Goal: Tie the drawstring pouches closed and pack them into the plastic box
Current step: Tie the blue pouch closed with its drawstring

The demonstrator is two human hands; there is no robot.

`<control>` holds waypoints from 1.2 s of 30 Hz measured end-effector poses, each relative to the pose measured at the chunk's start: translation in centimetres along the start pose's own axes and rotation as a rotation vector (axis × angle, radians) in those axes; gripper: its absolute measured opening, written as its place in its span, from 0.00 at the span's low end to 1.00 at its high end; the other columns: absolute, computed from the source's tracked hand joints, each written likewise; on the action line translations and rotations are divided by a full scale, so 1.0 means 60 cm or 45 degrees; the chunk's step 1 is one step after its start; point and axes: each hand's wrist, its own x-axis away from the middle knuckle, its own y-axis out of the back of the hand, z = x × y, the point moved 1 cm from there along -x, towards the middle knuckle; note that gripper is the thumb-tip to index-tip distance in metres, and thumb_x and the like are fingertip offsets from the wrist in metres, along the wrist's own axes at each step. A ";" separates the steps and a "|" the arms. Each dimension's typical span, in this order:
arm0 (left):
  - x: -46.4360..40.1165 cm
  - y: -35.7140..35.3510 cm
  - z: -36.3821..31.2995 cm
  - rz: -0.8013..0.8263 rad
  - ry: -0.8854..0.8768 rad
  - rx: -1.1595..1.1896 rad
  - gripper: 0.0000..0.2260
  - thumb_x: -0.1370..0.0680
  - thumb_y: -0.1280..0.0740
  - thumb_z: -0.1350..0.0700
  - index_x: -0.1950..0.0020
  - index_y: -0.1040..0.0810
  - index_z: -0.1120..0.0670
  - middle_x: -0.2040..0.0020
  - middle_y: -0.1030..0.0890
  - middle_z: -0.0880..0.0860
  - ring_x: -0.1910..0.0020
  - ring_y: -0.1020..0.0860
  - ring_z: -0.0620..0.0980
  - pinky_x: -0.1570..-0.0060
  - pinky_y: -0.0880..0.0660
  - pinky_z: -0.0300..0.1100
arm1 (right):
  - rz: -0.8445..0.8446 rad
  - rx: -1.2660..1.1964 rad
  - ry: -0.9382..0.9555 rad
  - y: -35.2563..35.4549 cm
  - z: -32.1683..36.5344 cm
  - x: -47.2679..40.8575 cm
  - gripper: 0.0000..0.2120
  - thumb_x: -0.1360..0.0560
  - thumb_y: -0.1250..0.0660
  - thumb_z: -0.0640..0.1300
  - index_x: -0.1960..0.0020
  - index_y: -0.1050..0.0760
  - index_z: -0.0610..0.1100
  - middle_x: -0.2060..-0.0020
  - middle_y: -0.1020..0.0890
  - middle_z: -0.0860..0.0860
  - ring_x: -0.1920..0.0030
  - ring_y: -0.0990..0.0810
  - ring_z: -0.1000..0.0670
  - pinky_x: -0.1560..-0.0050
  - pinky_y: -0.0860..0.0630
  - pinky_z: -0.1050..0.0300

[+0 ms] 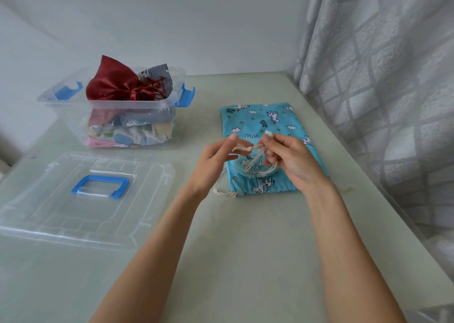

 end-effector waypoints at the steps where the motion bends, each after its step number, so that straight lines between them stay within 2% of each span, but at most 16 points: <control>1: 0.002 -0.003 0.002 0.018 0.020 0.001 0.16 0.19 0.45 0.51 0.51 0.19 0.55 0.53 0.18 0.49 0.51 0.20 0.47 0.45 0.25 0.41 | 0.045 -0.090 -0.004 0.002 0.001 0.003 0.09 0.27 0.34 0.46 0.59 0.20 0.41 0.73 0.28 0.53 0.72 0.30 0.56 0.60 0.25 0.61; 3: 0.003 -0.005 0.007 0.083 0.033 -0.059 0.13 0.19 0.44 0.55 0.49 0.20 0.56 0.52 0.18 0.49 0.51 0.20 0.46 0.45 0.25 0.40 | 0.135 -0.136 0.026 0.004 0.005 0.007 0.08 0.29 0.34 0.46 0.59 0.21 0.42 0.70 0.24 0.52 0.69 0.27 0.54 0.56 0.27 0.60; 5: 0.007 -0.008 0.010 0.155 0.039 -0.119 0.09 0.20 0.40 0.57 0.50 0.20 0.54 0.55 0.18 0.47 0.54 0.21 0.42 0.49 0.27 0.34 | 0.165 -0.024 0.087 0.004 0.005 0.012 0.05 0.29 0.32 0.44 0.58 0.21 0.42 0.67 0.21 0.53 0.65 0.25 0.54 0.54 0.27 0.61; 7: 0.008 -0.009 0.012 0.168 0.046 -0.130 0.09 0.20 0.39 0.56 0.51 0.20 0.54 0.56 0.18 0.48 0.54 0.21 0.43 0.48 0.27 0.34 | 0.136 0.101 0.133 0.008 0.004 0.015 0.01 0.29 0.31 0.40 0.59 0.22 0.44 0.66 0.20 0.54 0.62 0.23 0.55 0.53 0.26 0.63; 9: 0.008 -0.006 0.015 0.110 0.047 -0.109 0.11 0.19 0.41 0.55 0.50 0.19 0.55 0.58 0.17 0.51 0.56 0.20 0.45 0.49 0.26 0.36 | 0.100 0.234 0.184 0.011 0.000 0.015 0.06 0.28 0.30 0.36 0.59 0.22 0.46 0.64 0.19 0.54 0.60 0.21 0.55 0.52 0.25 0.63; 13: 0.008 0.002 0.023 0.050 0.100 -0.110 0.08 0.20 0.38 0.58 0.53 0.19 0.53 0.62 0.18 0.48 0.67 0.22 0.45 0.63 0.27 0.36 | -0.032 0.500 0.332 0.008 -0.014 0.010 0.09 0.30 0.28 0.37 0.57 0.22 0.49 0.63 0.20 0.56 0.61 0.22 0.58 0.54 0.25 0.66; 16: 0.012 0.000 0.027 0.114 0.109 -0.205 0.06 0.23 0.34 0.61 0.49 0.20 0.53 0.58 0.19 0.46 0.70 0.23 0.41 0.70 0.29 0.33 | -0.042 0.614 0.414 0.002 -0.021 0.010 0.08 0.31 0.26 0.39 0.56 0.22 0.47 0.62 0.18 0.55 0.59 0.19 0.55 0.54 0.23 0.62; 20: 0.015 0.001 0.029 0.168 0.146 -0.219 0.08 0.23 0.34 0.60 0.45 0.21 0.53 0.55 0.17 0.50 0.67 0.21 0.43 0.70 0.29 0.33 | -0.057 0.634 0.486 0.001 -0.023 0.013 0.07 0.32 0.25 0.39 0.56 0.22 0.43 0.62 0.18 0.56 0.61 0.20 0.56 0.55 0.23 0.61; 24: 0.016 0.003 0.030 0.139 0.111 -0.199 0.07 0.24 0.33 0.61 0.51 0.21 0.50 0.61 0.17 0.46 0.67 0.22 0.42 0.69 0.30 0.32 | -0.080 0.686 0.609 0.000 -0.022 0.013 0.07 0.33 0.24 0.40 0.58 0.21 0.45 0.61 0.19 0.53 0.60 0.21 0.53 0.57 0.24 0.58; 26: 0.012 0.004 0.030 0.059 0.055 -0.228 0.07 0.25 0.32 0.61 0.56 0.20 0.48 0.62 0.18 0.46 0.64 0.22 0.40 0.64 0.28 0.32 | -0.096 0.692 0.630 0.001 -0.022 0.012 0.07 0.33 0.24 0.40 0.57 0.20 0.44 0.62 0.20 0.51 0.62 0.22 0.54 0.60 0.26 0.62; 28: 0.006 0.011 0.033 -0.032 -0.024 -0.266 0.07 0.25 0.32 0.59 0.58 0.20 0.47 0.59 0.18 0.48 0.60 0.21 0.41 0.56 0.25 0.36 | -0.112 0.680 0.607 0.005 -0.024 0.011 0.08 0.33 0.24 0.40 0.55 0.18 0.45 0.62 0.19 0.50 0.63 0.22 0.56 0.61 0.27 0.64; 30: 0.004 0.020 0.037 -0.093 -0.131 -0.404 0.05 0.24 0.32 0.58 0.56 0.20 0.49 0.56 0.18 0.49 0.58 0.21 0.43 0.53 0.24 0.38 | -0.114 0.624 0.536 0.009 -0.028 0.011 0.09 0.33 0.25 0.38 0.53 0.18 0.43 0.61 0.17 0.53 0.61 0.19 0.58 0.58 0.24 0.65; 32: 0.004 0.030 0.045 -0.147 -0.321 -0.783 0.04 0.23 0.34 0.57 0.52 0.20 0.53 0.54 0.18 0.51 0.58 0.21 0.45 0.55 0.23 0.38 | -0.120 0.600 0.478 0.010 -0.033 0.011 0.09 0.32 0.26 0.36 0.52 0.18 0.41 0.59 0.16 0.53 0.59 0.17 0.57 0.54 0.21 0.62; 34: 0.004 0.039 0.051 -0.189 -0.476 -1.141 0.06 0.22 0.36 0.56 0.50 0.20 0.54 0.53 0.20 0.52 0.60 0.20 0.49 0.60 0.22 0.46 | -0.138 0.656 0.466 0.013 -0.039 0.010 0.09 0.31 0.27 0.36 0.50 0.19 0.38 0.58 0.16 0.50 0.60 0.16 0.55 0.54 0.19 0.60; 36: 0.003 0.051 0.048 -0.251 -0.518 -1.285 0.05 0.22 0.37 0.56 0.51 0.21 0.55 0.54 0.21 0.52 0.62 0.20 0.51 0.64 0.22 0.48 | -0.156 0.677 0.443 0.019 -0.042 0.009 0.09 0.29 0.29 0.36 0.48 0.19 0.37 0.57 0.15 0.46 0.62 0.16 0.54 0.56 0.19 0.59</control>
